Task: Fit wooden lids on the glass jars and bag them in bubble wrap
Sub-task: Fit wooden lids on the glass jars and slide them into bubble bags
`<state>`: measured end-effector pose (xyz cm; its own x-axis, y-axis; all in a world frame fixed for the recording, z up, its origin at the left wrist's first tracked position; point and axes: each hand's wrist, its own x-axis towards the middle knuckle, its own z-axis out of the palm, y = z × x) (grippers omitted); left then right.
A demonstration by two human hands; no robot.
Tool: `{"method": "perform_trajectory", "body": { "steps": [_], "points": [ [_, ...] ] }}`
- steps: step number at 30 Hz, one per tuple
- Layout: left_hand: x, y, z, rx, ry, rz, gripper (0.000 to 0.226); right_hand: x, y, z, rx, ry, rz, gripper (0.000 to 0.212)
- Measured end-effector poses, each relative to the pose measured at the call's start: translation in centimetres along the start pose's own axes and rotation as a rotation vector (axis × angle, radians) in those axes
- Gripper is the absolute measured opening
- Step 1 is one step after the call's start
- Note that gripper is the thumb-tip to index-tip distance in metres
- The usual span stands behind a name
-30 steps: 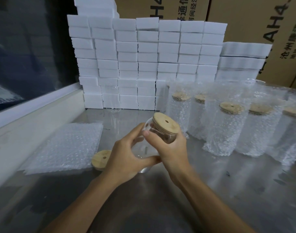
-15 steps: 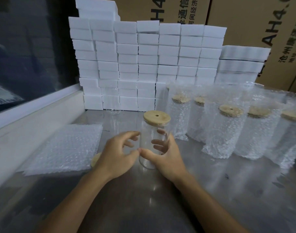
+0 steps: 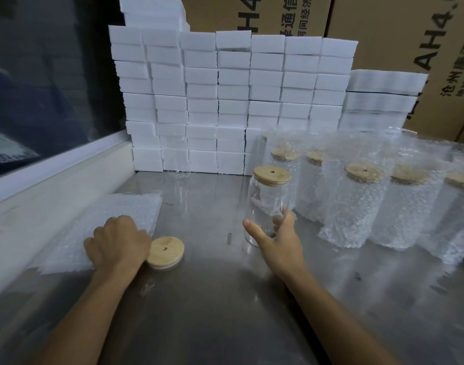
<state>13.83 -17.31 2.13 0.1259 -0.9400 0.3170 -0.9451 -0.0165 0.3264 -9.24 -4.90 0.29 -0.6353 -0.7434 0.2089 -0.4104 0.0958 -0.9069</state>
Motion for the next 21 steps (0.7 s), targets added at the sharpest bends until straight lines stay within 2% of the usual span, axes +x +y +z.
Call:
{"method": "perform_trajectory", "body": {
  "steps": [4, 7, 8, 10, 12, 14, 16, 17, 19, 21],
  "points": [
    [-0.1, -0.1, 0.0, -0.113, 0.062, -0.029, 0.016, -0.1, 0.2, -0.1, -0.058, 0.063, 0.018, 0.106],
    [-0.2, -0.1, -0.3, -0.183, 0.184, 0.031, 0.019, -0.7, -0.6, -0.3, 0.027, 0.245, -0.045, 0.105],
    [-0.3, 0.1, -0.6, -0.201, 0.245, 0.061, 0.019, -0.8, -1.0, -0.4, 0.062, 0.344, -0.119, 0.094],
    [-0.6, 0.7, -1.2, -0.269, 0.366, 0.129, 0.016, -1.2, -2.1, -0.5, 0.113, 0.513, -0.32, 0.06],
    [-1.1, 1.5, -1.8, -0.365, 0.46, 0.233, 0.011, -1.8, -3.1, -0.6, 0.137, 0.551, -0.486, 0.028],
    [-2.0, 2.5, -2.3, -0.471, 0.545, 0.423, 0.008, -2.4, -3.8, -0.3, 0.166, 0.416, -0.564, 0.015],
    [-3.0, 3.5, -2.7, -0.563, 0.604, 0.68, 0.011, -3.1, -4.3, 0.3, 0.197, 0.168, -0.517, 0.019],
    [-3.6, 4.0, -2.8, -0.597, 0.609, 0.807, 0.013, -3.4, -4.4, 0.6, 0.219, 0.048, -0.449, 0.026],
    [-5.0, 4.9, -2.7, -0.607, 0.566, 1.009, 0.014, -3.7, -4.1, 1.1, 0.279, -0.135, -0.287, 0.057],
    [-5.9, 5.5, -2.5, -0.579, 0.496, 1.11, 0.015, -3.6, -3.8, 1.4, 0.33, -0.18, -0.18, 0.083]
  ]
}}
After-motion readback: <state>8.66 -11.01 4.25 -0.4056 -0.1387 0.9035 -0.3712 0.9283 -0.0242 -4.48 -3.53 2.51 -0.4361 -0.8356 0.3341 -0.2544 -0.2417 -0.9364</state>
